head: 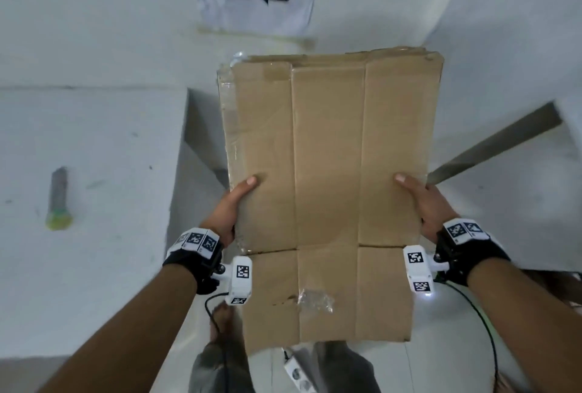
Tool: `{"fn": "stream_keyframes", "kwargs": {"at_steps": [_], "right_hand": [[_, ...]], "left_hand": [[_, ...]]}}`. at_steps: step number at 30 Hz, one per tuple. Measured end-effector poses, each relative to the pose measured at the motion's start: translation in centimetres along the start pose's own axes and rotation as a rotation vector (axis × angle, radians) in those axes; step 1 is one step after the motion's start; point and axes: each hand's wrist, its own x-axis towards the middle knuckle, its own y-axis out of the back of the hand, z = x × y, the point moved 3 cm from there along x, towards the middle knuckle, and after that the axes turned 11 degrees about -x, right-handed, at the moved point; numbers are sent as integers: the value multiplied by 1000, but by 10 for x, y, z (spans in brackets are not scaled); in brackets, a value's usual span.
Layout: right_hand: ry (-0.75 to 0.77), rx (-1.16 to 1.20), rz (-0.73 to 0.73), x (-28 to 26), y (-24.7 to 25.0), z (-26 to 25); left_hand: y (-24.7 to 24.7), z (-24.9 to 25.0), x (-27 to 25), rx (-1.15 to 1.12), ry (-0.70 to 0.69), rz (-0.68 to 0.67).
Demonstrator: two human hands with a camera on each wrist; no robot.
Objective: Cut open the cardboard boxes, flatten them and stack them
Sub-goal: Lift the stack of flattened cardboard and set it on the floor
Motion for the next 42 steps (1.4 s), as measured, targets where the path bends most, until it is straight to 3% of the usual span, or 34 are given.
{"fn": "stream_keyframes", "kwargs": {"at_steps": [8, 13, 20, 25, 28, 32, 34, 37, 40, 42], "right_hand": [[-214, -137, -93, 143, -20, 179], [-251, -185, -117, 215, -54, 263], [-214, -253, -98, 340, -94, 347], [-304, -651, -47, 414, -132, 457], [-286, -755, -76, 411, -148, 530], [-268, -603, -13, 371, -141, 583], [-258, -546, 33, 345, -130, 604], [-375, -524, -1, 303, -123, 645], [-446, -476, 5, 280, -130, 669], [-435, -447, 64, 282, -133, 674]], "left_hand": [[56, -158, 117, -6, 87, 330], [99, -221, 199, 47, 133, 362], [151, -268, 334, 165, 127, 312], [203, -360, 431, 482, 146, 445], [230, -436, 428, 507, 199, 422], [268, -514, 361, 462, 213, 462], [293, -551, 327, 502, 293, 478], [298, -588, 295, 651, 506, 420], [270, -595, 299, 218, 505, 376], [268, -589, 314, 88, 470, 436]]}}
